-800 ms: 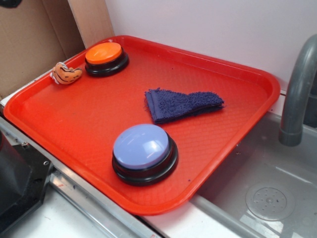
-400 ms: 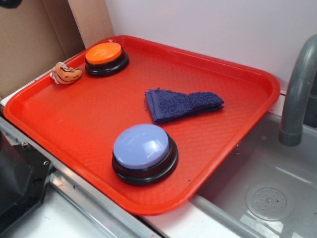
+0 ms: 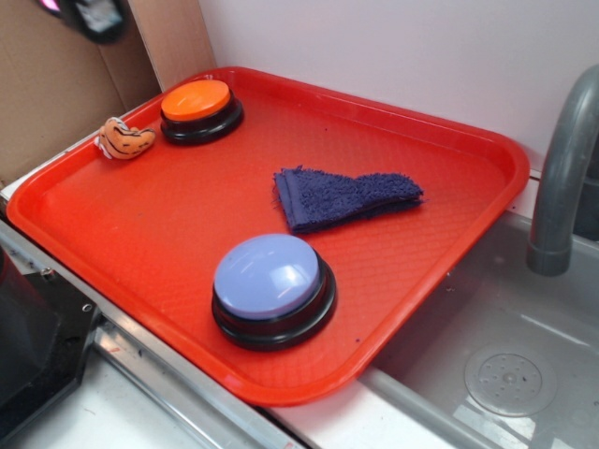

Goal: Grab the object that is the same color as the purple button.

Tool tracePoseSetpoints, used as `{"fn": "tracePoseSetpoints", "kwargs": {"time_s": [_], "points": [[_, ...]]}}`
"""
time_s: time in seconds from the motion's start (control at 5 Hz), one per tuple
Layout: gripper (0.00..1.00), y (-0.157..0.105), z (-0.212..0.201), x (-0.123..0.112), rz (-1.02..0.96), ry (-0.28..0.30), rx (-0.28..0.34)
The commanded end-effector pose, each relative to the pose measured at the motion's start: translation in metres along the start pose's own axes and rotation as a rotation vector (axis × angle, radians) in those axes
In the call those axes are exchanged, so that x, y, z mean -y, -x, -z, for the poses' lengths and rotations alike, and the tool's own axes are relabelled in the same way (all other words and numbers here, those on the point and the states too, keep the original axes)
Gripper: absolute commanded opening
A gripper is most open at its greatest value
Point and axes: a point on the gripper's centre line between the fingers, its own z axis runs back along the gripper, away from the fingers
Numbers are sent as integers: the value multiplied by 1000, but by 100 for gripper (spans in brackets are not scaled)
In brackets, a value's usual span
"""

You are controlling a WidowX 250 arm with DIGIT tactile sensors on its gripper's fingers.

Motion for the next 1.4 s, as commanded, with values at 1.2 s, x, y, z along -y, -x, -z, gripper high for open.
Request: {"fn": "tracePoseSetpoints", "kwargs": {"time_s": [1.2], "points": [[69,-108,188,53,383,70,157]]}}
